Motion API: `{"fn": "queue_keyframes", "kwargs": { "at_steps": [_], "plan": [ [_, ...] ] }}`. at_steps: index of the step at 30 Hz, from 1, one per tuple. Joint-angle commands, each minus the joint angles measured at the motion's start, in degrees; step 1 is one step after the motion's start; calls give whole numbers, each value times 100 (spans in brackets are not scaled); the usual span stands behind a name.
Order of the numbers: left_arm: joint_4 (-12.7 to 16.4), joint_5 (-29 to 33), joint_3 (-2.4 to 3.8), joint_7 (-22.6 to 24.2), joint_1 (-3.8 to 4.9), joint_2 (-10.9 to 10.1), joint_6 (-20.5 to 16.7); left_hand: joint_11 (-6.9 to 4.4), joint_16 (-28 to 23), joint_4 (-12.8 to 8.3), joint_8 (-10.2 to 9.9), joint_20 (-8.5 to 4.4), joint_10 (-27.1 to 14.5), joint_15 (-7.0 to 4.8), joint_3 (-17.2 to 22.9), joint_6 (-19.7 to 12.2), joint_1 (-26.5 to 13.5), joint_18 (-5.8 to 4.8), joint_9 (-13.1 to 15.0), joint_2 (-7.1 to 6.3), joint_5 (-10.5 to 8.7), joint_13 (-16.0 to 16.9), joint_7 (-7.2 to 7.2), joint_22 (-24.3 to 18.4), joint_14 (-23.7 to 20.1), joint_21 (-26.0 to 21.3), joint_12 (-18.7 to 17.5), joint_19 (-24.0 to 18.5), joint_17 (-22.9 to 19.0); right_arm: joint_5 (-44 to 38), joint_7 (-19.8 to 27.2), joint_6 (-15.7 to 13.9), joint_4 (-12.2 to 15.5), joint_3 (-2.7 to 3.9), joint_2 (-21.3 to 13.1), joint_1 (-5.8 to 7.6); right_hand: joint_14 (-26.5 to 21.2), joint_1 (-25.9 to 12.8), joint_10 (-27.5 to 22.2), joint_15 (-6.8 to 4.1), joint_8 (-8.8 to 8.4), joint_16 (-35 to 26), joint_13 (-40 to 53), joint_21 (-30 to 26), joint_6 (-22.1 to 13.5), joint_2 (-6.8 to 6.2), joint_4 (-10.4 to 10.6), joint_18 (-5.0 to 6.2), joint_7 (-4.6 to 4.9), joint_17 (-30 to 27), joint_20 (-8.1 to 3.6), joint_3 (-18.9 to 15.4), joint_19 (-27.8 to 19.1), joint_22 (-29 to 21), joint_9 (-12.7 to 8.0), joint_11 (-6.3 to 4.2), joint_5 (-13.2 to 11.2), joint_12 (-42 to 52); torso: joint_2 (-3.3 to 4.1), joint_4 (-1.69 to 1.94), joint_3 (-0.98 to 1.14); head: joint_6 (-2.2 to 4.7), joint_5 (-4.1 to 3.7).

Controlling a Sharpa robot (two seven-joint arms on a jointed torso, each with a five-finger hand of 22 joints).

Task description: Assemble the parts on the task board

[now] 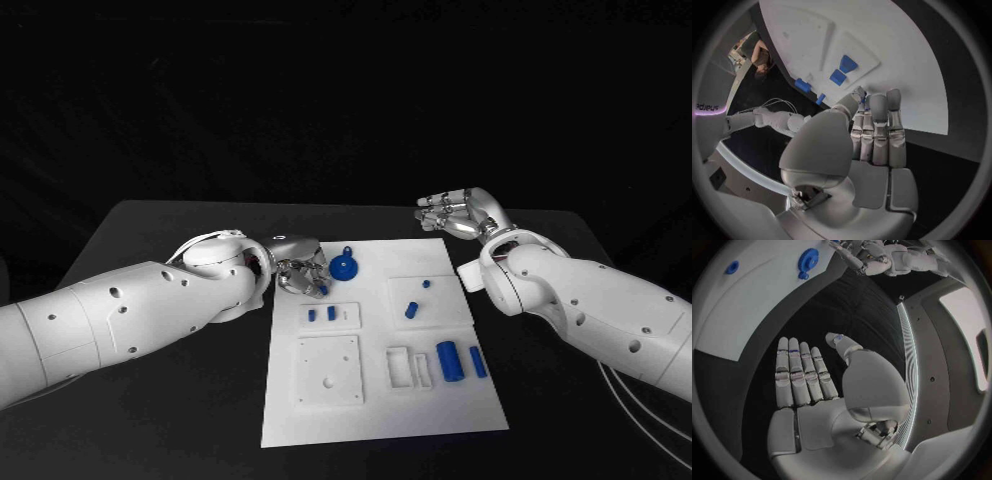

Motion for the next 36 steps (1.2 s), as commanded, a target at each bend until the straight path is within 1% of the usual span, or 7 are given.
{"fn": "queue_keyframes", "kwargs": {
  "at_steps": [1,16,24,29,36],
  "plan": [
    [-3,4,3,21,0,22,78,3,-9,-3,-12,27,6,6,19,22,48,77,4,-11,1,-5,18,121,1,37,-34,-6,-5,-5,59,49,8,3,-1,-1,-24,-62,-5,10,-12,-17,-1,23,28,-11,-19,-11,9,-8,0,10,-26,-7,-1,8,39,-30,1,-3,1,-7,-6],
    [21,4,-3,16,-4,22,81,19,-24,-22,-13,34,-40,15,21,-8,64,81,3,-13,3,-6,28,123,-28,42,-36,-27,-13,-4,54,63,-2,4,-1,-1,-23,-76,-4,10,-14,-19,-2,20,24,-9,-12,-11,10,-8,0,4,-22,-7,-1,10,40,-31,-2,1,2,-24,-23],
    [16,4,-18,39,-6,18,71,22,4,-59,-12,40,-55,21,-1,1,96,88,2,-30,-7,-1,31,127,-74,65,-13,-61,-8,-4,52,56,-8,4,0,-1,-37,-68,-14,13,-13,-19,-1,12,16,-9,-13,-15,11,-8,4,-5,-36,-8,-1,11,42,-32,2,2,0,-34,-34],
    [3,1,-37,48,-12,25,80,0,33,-100,-14,21,-14,6,-128,61,129,66,2,27,-9,2,17,124,-93,112,6,-89,-5,-4,53,57,-15,4,2,-1,-44,-76,-19,16,-15,-20,-2,12,0,-10,-6,-15,12,-9,6,-13,-37,-7,-3,13,43,-32,2,-1,-2,-41,-36],
    [-22,0,-64,96,-28,40,76,9,41,-129,-13,21,-43,10,-171,47,136,65,2,43,-12,4,21,124,-104,129,11,-104,-7,-4,54,61,-21,4,7,-1,-44,-76,-19,16,-15,-20,-2,12,0,-10,-6,-15,12,-9,6,-13,-37,-7,-3,13,43,-32,3,-2,1,-48,-53]
  ]
}}
